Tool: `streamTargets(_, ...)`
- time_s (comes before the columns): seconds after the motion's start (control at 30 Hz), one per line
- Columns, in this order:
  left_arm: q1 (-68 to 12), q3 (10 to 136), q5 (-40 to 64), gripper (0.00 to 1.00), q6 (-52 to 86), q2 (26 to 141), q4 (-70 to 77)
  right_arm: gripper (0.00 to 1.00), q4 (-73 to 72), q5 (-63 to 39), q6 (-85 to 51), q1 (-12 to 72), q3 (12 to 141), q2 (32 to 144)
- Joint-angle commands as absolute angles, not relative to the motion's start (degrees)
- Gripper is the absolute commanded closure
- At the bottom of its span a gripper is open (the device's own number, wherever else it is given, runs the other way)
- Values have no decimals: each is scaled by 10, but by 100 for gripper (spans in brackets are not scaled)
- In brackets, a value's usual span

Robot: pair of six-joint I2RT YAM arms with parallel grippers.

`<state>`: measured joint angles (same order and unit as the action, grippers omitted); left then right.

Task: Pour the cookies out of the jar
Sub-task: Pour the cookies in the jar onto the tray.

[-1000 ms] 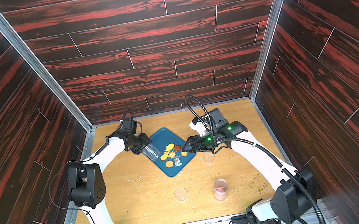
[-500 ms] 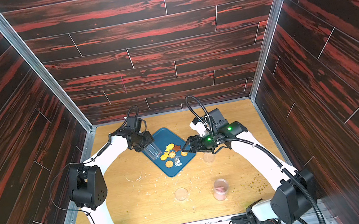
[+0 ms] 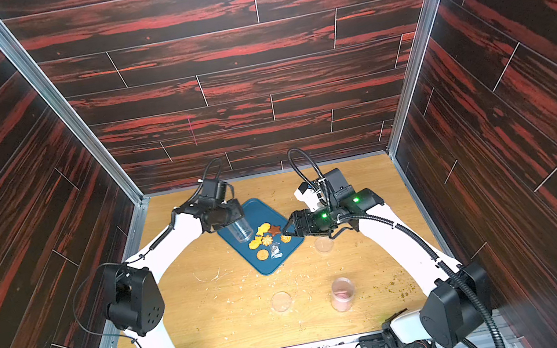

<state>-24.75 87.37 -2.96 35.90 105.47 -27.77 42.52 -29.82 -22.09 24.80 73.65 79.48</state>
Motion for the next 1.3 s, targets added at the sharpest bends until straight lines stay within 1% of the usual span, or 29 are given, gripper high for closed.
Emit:
streamTargets(0.0,-254,857,-73,45,332,1013,-251,16,427,-304,-224,247,741,788)
streamTargets(0.17,-264,856,-78,45,316,1014,-253,16,422,-309,-227,247,739,790)
streamTargets(0.27,-268,833,-82,45,317,1007,-234,16,422,-310,-227,247,739,791)
streamTargets(0.33,-274,812,-92,45,305,980,-211,16,424,-310,-225,248,740,790)
streamTargets(0.43,-276,805,-92,45,309,970,-213,16,425,-314,-224,247,741,792)
streamTargets(0.53,-290,780,-113,45,289,955,-178,16,424,-313,-223,247,741,790)
streamTargets(0.67,-292,779,-116,45,298,941,-181,16,428,-315,-220,247,741,788)
streamTargets(0.77,-304,764,-145,45,280,935,-148,16,427,-314,-219,248,733,781)
streamTargets(0.83,-306,783,-127,45,276,937,-169,16,431,-316,-218,247,733,779)
streamTargets(0.87,-322,782,-153,45,246,938,-169,16,432,-314,-218,247,732,776)
streamTargets(0.9,-331,767,-201,44,245,946,-140,16,429,-311,-219,248,728,770)
streamTargets(0.97,-317,790,-144,44,288,959,-196,16,429,-311,-218,247,724,766)
streamTargets(1.03,-320,788,-153,44,294,964,-187,16,436,-309,-216,247,722,763)
streamTargets(1.1,-312,776,-165,44,339,964,-176,16,432,-307,-216,247,716,756)
streamTargets(1.2,-297,768,-133,43,384,950,-152,16,438,-305,-214,247,715,753)
streamTargets(1.27,-270,775,-82,43,445,955,-160,16,436,-305,-213,247,711,748)
